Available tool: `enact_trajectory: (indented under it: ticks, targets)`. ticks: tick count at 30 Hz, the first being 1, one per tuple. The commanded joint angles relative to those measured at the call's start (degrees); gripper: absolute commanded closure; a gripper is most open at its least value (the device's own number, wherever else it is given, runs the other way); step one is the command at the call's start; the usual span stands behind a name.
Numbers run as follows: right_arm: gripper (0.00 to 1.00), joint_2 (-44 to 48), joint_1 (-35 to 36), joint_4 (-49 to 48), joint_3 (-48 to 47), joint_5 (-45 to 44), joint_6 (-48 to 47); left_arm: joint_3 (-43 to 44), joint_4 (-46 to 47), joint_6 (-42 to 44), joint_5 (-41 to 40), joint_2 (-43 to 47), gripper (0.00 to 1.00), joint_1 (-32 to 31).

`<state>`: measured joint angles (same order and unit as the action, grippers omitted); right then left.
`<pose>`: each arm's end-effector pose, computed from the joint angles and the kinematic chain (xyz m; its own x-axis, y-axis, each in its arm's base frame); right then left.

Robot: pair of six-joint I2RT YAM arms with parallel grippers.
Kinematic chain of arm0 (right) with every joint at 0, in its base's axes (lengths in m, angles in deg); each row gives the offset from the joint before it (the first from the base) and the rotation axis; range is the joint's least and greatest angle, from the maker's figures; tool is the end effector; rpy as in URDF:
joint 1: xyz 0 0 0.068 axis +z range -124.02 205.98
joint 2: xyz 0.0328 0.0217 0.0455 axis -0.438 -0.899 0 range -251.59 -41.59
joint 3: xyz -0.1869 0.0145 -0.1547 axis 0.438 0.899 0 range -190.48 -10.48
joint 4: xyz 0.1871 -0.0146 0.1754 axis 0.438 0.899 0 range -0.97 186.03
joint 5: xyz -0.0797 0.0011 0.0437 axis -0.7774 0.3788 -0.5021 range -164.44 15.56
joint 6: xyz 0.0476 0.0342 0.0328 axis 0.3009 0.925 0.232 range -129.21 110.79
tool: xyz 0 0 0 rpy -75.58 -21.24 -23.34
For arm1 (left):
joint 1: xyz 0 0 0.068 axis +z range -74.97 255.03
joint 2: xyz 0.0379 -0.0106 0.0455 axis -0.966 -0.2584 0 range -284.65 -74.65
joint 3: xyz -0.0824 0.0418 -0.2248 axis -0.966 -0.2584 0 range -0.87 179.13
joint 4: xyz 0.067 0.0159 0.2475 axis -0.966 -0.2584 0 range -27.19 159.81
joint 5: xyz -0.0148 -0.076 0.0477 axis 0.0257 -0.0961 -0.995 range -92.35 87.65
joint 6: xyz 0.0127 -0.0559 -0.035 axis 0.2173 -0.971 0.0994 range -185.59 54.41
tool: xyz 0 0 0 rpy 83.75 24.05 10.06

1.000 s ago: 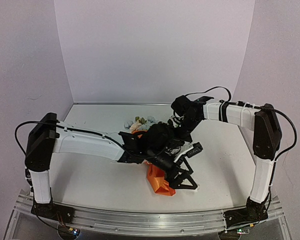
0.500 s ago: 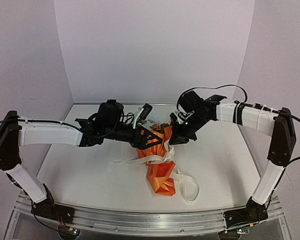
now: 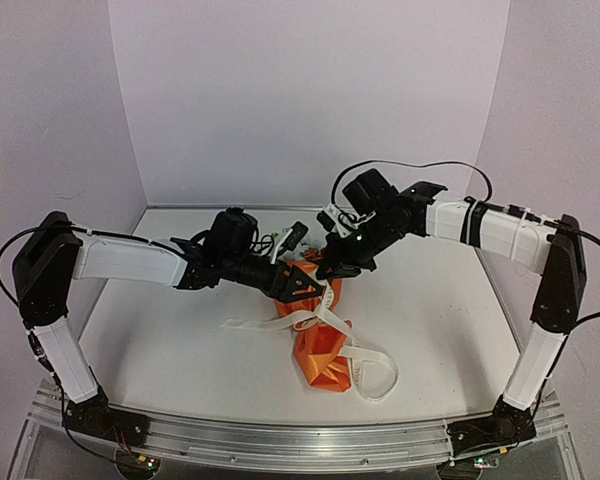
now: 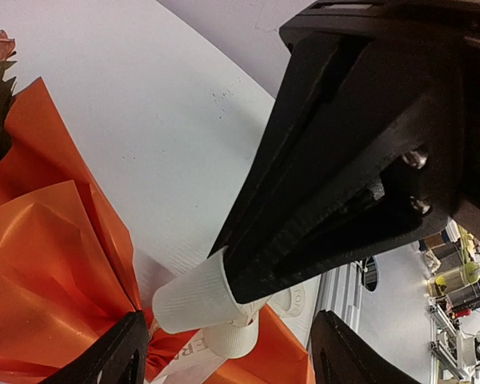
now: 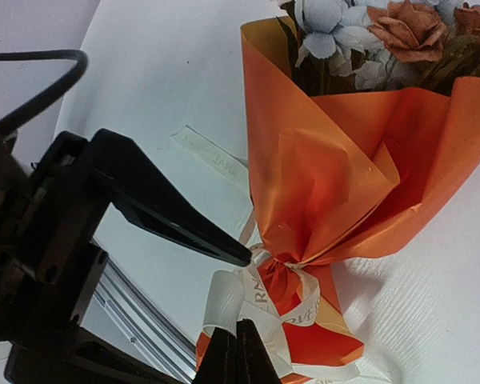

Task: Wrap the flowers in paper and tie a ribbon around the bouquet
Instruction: Cross the half-tied ribbon over the folded bouquet.

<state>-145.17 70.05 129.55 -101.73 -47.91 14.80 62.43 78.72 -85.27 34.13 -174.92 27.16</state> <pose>0.2677 0.2924 0.2501 -0.8552 -0.3213 -0.4068 -0.5125 0.6414 0.5708 0.2399 -0.3127 0.1913 -0.6165 0.2778 -0.7367 0.7866 0.2591 -0.5605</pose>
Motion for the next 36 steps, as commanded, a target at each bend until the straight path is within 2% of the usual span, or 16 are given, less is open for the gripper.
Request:
enact_trajectory:
  ticks: [1,5,9,12,13,16,17,22,26,28,32,36]
  targets:
    - [1.0,-2.67,0.24,-0.65,-3.92,1.58,-0.74,2.64,2.72,0.32,2.33,-1.03,0.28,1.19]
    - [1.0,-3.71,0.45,-0.47,-4.43,2.13,-0.63,3.65,3.3,0.08,1.54,-2.27,0.29,1.5]
    - [1.0,-3.81,0.52,-0.25,-4.5,2.06,-0.63,4.51,4.94,-0.91,1.62,-3.6,0.4,1.88]
    - [1.0,-3.57,0.55,-0.1,-4.47,1.49,-0.78,5.59,4.88,-1.15,2.29,-4.63,0.58,1.88]
    - [0.98,-3.53,0.51,-0.1,-4.54,1.43,-0.73,5.96,4.66,-1.15,2.33,-4.95,0.68,1.97]
    - [0.85,-3.36,0.53,0.31,-4.79,1.14,-0.55,6.16,4.66,-1.44,1.6,-5.01,0.93,2.11]
    - [0.8,-2.9,0.52,0.34,-4.53,0.72,-0.6,6.04,4.76,-1.66,1.22,-4.87,0.97,2.21]
    - [0.44,2.69,0.54,-0.09,0.65,-2.53,-3.02,3.96,6.42,-3.44,-3.12,-2.86,1.0,2.84]
    - [0.29,9.23,0.52,-7.81,10.97,-3.09,-5.51,3.03,6.48,-3.83,-4.81,-1.33,1.0,3.17]
    - [0.28,11.52,0.56,-12.36,16.59,-0.63,-6.73,3.09,6.04,-3.94,-5.15,-1.0,1.0,3.36]
    - [0.36,13.36,1.74,-22.68,24.89,1.68,-10.88,3.73,4.53,-3.62,-4.88,-0.72,1.0,3.84]
    - [0.35,10.71,1.9,-24.99,25.67,1.37,-16.13,4.1,3.79,-3.43,-4.46,-0.77,1.0,4.0]
